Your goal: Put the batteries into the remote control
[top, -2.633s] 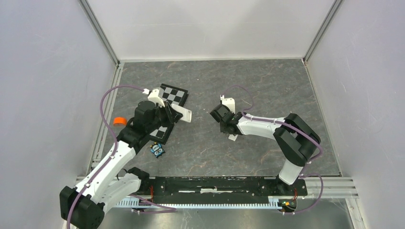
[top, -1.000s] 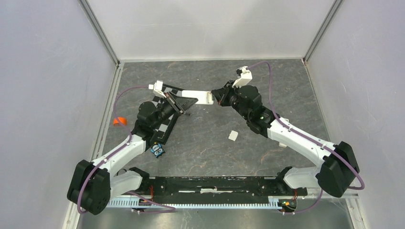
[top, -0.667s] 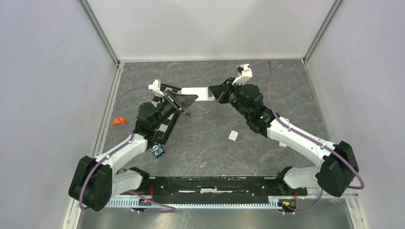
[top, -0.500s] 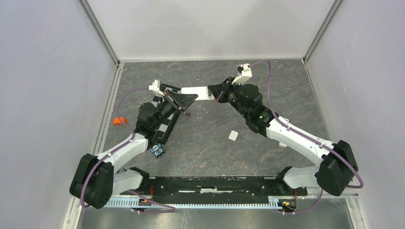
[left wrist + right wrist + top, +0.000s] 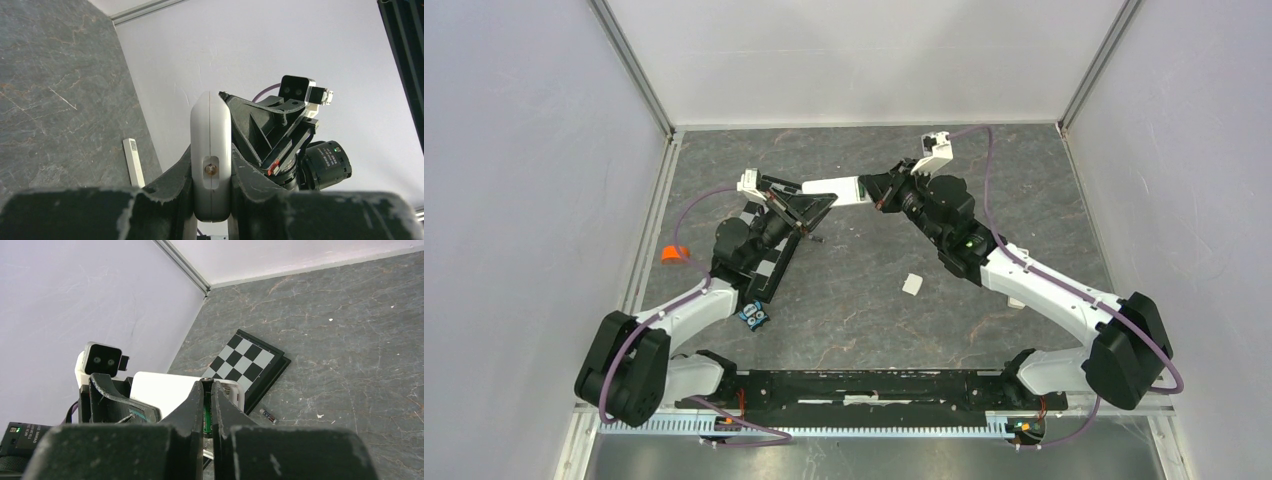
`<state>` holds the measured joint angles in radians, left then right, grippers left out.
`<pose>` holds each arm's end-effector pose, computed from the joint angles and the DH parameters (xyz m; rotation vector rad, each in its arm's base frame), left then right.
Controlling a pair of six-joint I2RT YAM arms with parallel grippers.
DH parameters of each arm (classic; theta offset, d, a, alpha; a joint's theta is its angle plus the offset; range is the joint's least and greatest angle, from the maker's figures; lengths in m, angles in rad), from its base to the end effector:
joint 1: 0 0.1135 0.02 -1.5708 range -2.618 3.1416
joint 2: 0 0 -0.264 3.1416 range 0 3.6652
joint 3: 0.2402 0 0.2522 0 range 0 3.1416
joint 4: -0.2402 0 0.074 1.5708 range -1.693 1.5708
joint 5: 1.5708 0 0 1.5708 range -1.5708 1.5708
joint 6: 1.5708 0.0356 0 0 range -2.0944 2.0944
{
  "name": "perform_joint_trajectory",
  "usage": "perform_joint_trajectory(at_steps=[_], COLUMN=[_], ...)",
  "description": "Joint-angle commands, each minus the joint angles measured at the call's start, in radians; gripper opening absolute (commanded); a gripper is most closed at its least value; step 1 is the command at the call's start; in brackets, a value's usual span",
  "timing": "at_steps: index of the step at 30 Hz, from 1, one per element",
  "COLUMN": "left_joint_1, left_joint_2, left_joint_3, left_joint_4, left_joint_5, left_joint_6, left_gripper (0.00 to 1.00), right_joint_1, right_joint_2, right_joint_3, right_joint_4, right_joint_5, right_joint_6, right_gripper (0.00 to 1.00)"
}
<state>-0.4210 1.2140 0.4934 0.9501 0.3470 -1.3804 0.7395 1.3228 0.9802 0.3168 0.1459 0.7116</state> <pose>0.2288 -0.1157 0.2688 -0.4121 1.5352 -1.7024 0.2364 0.2086 0.3408 0.0966 1.6884 0.9986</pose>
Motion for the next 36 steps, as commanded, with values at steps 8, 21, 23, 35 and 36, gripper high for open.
perform_joint_trajectory(at_steps=[8,21,23,35,36], left_joint_1=[-0.004,-0.003,-0.004,-0.003,-0.002], left_joint_2=[0.012,0.004,0.005,0.023,0.027], left_joint_3=[0.006,-0.013,-0.015,-0.026,-0.026], left_joint_4=[0.230,0.233,0.233,0.290,0.297], left_joint_5=[0.025,0.006,0.006,-0.002,-0.002], left_joint_6=[-0.059,-0.063,-0.066,-0.141,-0.150], left_gripper=[0.02,0.02,0.02,0.02,0.02], right_joint_1=[0.006,0.006,0.005,0.006,0.007], right_joint_2=[0.027,0.060,0.058,0.063,0.064], right_joint_3=[0.038,0.148,0.149,0.117,0.110], right_joint_4=[-0.087,-0.219,-0.222,-0.156,-0.137], right_joint_5=[0.002,0.037,0.046,0.110,0.115], right_joint_6=[-0.002,0.028,0.028,0.098,0.096], right_gripper=[0.21,0.33,0.29,0.10,0.11])
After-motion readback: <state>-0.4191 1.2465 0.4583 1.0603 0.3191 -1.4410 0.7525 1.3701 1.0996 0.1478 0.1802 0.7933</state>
